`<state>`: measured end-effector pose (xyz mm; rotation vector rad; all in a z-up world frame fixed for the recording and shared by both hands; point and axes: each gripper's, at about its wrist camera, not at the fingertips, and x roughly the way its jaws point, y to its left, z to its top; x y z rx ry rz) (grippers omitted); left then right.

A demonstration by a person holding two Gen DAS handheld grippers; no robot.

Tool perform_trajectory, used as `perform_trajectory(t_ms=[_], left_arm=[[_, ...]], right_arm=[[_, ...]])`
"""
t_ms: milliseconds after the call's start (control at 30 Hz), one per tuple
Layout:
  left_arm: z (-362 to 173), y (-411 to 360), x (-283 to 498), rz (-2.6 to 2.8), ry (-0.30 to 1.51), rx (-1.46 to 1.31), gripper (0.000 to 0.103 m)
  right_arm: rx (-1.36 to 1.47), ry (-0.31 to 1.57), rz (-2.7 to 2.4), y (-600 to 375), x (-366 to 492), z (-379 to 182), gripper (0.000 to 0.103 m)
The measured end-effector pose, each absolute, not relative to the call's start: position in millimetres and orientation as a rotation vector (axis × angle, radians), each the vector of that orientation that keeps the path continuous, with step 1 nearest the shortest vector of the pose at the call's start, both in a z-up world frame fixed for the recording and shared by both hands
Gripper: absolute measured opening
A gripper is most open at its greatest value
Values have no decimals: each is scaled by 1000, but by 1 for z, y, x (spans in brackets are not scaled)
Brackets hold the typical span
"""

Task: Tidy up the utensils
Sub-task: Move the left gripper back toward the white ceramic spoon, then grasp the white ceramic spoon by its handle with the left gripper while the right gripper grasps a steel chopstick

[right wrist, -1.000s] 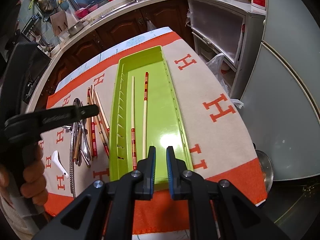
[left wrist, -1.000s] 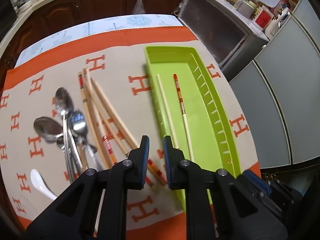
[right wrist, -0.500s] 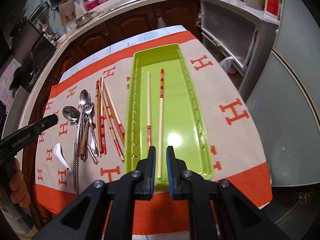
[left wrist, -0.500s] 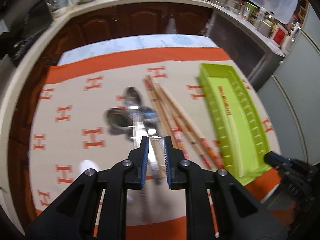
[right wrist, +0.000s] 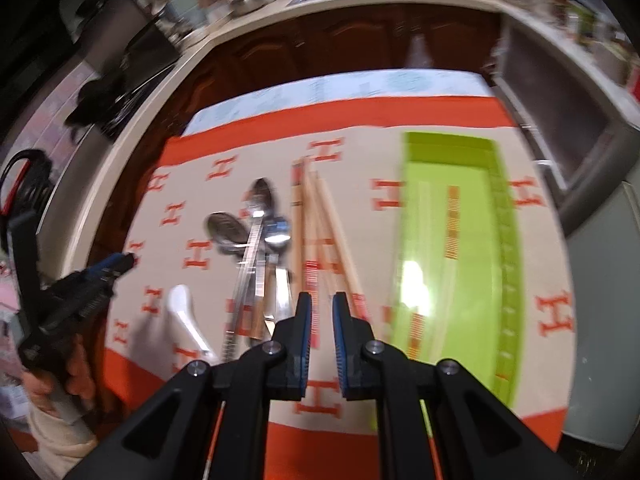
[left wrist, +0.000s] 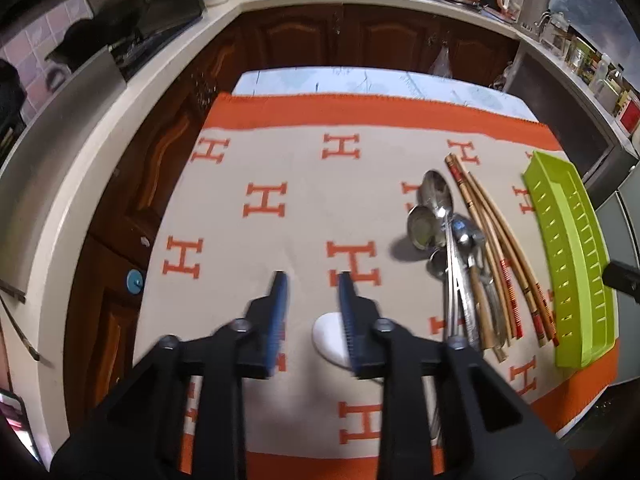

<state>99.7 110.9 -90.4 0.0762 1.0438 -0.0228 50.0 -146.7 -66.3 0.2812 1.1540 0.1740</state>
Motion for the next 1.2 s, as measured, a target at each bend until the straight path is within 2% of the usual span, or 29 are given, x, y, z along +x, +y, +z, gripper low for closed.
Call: perform_trajectory(t_ms=[67, 233, 400, 633, 1067, 1100, 1200], left_arm=[[-97, 117, 100, -38, 1067, 56, 36], [-121, 124, 97, -87, 1163, -16, 37], [-154, 137, 92, -153, 1296, -212, 37], [-181, 122, 91, -222, 1369, -346, 36], [-182, 87, 109, -179, 1307, -255, 36], [-182, 84, 110, -173, 1298, -246, 35], [-182, 80, 113, -153, 1267, -209, 21]], right_arm=[[270, 1197, 217, -132, 66, -73, 10], [315, 1292, 305, -106, 91, -98, 10], [364, 1372, 380, -79, 105, -125, 10], [420, 1446, 417, -64, 114, -154, 10], [417, 1487, 437, -52, 110, -177, 11], [409, 1481, 438, -50, 110, -177, 10], [379, 1447, 438, -46, 107, -175, 8]])
